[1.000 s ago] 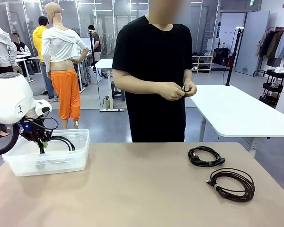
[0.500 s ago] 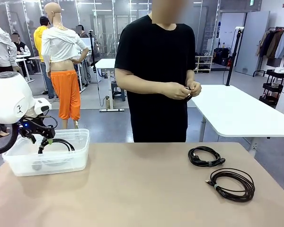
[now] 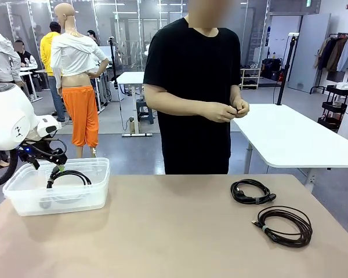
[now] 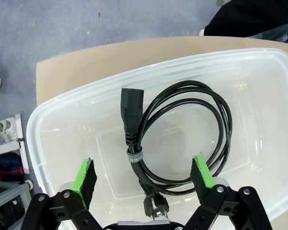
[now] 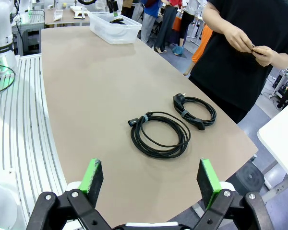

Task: Organize and store the cables.
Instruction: Place the Power Cable into the Organizing box.

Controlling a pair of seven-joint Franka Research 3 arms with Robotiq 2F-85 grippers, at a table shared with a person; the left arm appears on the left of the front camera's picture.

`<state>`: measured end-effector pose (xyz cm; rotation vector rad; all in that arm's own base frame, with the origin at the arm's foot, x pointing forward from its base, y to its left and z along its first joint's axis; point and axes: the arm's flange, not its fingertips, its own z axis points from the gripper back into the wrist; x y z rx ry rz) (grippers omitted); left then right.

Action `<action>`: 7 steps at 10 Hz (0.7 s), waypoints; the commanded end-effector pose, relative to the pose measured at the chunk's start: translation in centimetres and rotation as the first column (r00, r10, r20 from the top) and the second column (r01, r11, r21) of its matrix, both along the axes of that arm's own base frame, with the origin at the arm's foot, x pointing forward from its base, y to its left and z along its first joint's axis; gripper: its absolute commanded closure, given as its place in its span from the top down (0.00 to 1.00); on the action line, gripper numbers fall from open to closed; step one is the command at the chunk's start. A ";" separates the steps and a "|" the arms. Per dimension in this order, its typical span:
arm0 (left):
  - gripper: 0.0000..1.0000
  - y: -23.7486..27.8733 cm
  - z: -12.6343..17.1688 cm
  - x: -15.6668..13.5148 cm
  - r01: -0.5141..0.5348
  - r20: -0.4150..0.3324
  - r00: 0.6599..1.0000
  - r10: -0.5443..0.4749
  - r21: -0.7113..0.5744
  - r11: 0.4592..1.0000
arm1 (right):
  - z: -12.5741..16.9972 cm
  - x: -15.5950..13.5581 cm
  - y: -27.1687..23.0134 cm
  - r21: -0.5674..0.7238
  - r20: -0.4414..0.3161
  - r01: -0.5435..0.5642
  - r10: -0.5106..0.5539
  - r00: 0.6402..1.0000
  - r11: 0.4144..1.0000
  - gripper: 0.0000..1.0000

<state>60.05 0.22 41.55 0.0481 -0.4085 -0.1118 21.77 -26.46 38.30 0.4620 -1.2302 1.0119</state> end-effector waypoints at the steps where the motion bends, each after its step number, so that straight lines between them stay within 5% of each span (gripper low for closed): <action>1: 1.00 0.1 0.1 0.3 -0.022 -0.020 1.000 0.022 -0.007 1.000 | 0.0 -0.2 -0.1 -0.006 0.013 -0.012 0.012 1.000 1.000 1.00; 7: 1.00 0.1 0.1 0.3 -0.022 -0.020 1.000 0.022 -0.007 1.000 | 0.0 -0.2 -0.1 -0.006 0.013 -0.012 0.012 1.000 1.000 1.00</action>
